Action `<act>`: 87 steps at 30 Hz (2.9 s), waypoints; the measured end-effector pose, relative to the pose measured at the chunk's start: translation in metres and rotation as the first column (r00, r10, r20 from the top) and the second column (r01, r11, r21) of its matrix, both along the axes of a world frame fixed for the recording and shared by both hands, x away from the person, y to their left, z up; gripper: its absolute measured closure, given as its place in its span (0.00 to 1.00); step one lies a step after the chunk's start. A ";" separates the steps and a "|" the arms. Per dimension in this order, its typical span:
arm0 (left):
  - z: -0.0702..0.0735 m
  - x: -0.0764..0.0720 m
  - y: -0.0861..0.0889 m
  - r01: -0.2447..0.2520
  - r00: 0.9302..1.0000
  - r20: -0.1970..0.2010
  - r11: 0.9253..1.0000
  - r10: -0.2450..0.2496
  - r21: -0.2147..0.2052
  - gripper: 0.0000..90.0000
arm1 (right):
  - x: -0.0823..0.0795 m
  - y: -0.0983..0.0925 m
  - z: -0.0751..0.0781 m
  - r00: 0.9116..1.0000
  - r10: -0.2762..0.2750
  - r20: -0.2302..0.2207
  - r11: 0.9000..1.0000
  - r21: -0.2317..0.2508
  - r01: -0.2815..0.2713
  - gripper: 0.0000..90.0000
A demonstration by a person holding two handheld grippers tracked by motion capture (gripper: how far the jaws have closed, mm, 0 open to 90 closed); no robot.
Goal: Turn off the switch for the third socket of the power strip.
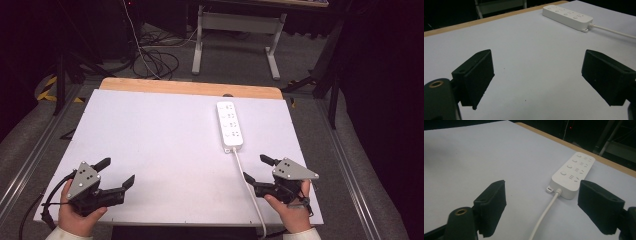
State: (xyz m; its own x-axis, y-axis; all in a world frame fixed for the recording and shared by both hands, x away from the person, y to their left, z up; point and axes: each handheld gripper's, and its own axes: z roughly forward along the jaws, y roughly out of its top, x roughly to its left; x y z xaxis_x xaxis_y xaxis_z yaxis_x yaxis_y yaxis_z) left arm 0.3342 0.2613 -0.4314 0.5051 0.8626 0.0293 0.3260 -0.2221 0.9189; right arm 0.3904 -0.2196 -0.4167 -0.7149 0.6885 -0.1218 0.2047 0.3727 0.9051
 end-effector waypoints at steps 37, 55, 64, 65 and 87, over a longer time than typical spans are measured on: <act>-0.001 -0.001 -0.003 -0.019 1.000 0.005 1.000 0.019 0.009 0.13 | 0.041 0.020 0.039 0.998 0.043 -0.036 0.994 -0.101 -0.046 0.26; -0.001 -0.002 -0.003 -0.017 1.000 0.009 1.000 0.016 0.007 0.13 | 0.067 0.029 0.051 0.999 0.035 -0.041 0.992 -0.118 -0.039 0.33; -0.001 -0.001 -0.003 -0.014 1.000 0.002 1.000 0.014 0.011 0.13 | 0.084 0.037 0.054 0.999 0.038 -0.030 0.993 -0.108 -0.041 0.42; -0.001 -0.001 -0.003 -0.016 1.000 0.005 1.000 0.016 0.010 0.13 | 0.084 0.037 0.054 0.999 0.038 -0.030 0.993 -0.108 -0.041 0.42; -0.001 -0.001 -0.001 -0.021 1.000 0.014 1.000 0.020 0.022 0.13 | 0.132 0.049 0.046 0.989 -0.028 -0.147 0.997 0.064 0.038 0.61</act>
State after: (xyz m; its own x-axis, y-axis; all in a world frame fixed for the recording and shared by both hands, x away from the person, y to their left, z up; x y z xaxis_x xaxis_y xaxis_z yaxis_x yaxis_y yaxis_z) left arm 0.3329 0.2605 -0.4323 0.4868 0.8718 0.0553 0.3183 -0.2360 0.9181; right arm 0.5226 -0.1710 -0.3706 -0.6986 0.7149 0.0291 0.3479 0.3038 0.8869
